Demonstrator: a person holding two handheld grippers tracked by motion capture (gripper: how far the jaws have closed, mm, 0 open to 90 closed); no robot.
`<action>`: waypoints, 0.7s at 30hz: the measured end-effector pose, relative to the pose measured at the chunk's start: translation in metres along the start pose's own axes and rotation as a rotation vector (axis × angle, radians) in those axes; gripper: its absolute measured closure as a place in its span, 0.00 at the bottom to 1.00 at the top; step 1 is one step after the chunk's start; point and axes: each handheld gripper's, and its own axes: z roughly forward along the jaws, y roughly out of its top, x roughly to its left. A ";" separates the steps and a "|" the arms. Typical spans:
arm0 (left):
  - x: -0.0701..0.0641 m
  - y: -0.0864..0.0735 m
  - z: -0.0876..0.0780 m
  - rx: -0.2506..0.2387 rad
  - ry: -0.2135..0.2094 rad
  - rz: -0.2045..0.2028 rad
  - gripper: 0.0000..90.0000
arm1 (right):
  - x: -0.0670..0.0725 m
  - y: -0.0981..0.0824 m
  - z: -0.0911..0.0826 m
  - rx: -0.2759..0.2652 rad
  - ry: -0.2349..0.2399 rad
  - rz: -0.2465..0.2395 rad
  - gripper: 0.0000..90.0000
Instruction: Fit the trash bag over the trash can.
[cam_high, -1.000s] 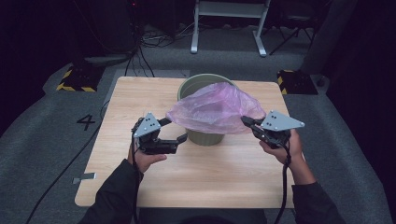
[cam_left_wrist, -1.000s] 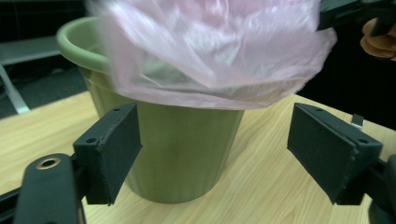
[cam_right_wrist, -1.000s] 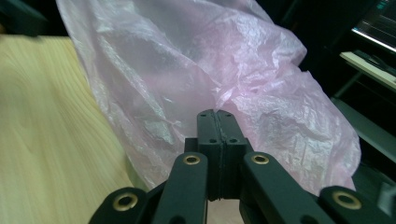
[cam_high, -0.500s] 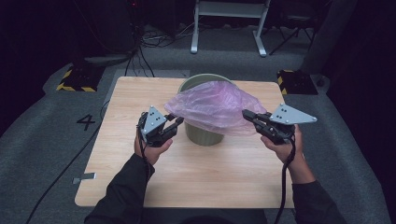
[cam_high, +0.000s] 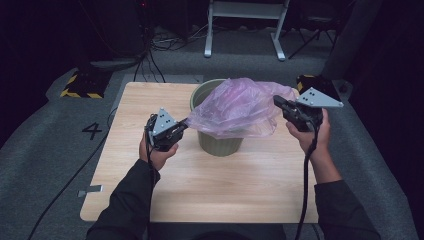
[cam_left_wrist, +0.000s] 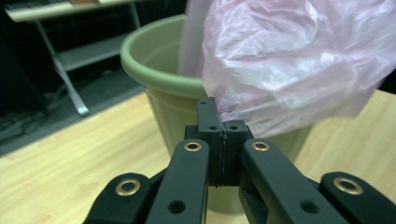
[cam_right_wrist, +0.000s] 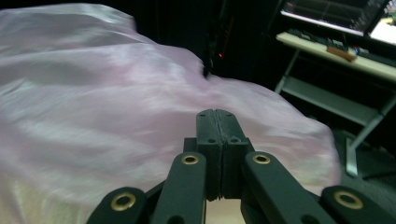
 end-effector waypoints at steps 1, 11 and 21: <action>0.000 -0.001 0.000 0.009 0.000 0.003 1.00 | -0.003 0.000 0.004 0.009 -0.017 0.000 1.00; 0.000 -0.010 -0.018 -0.008 -0.038 -0.003 0.51 | -0.008 -0.010 0.011 0.019 -0.026 0.059 1.00; -0.015 0.003 -0.053 -0.075 -0.107 0.103 0.20 | -0.005 -0.016 0.003 0.015 0.010 0.081 0.98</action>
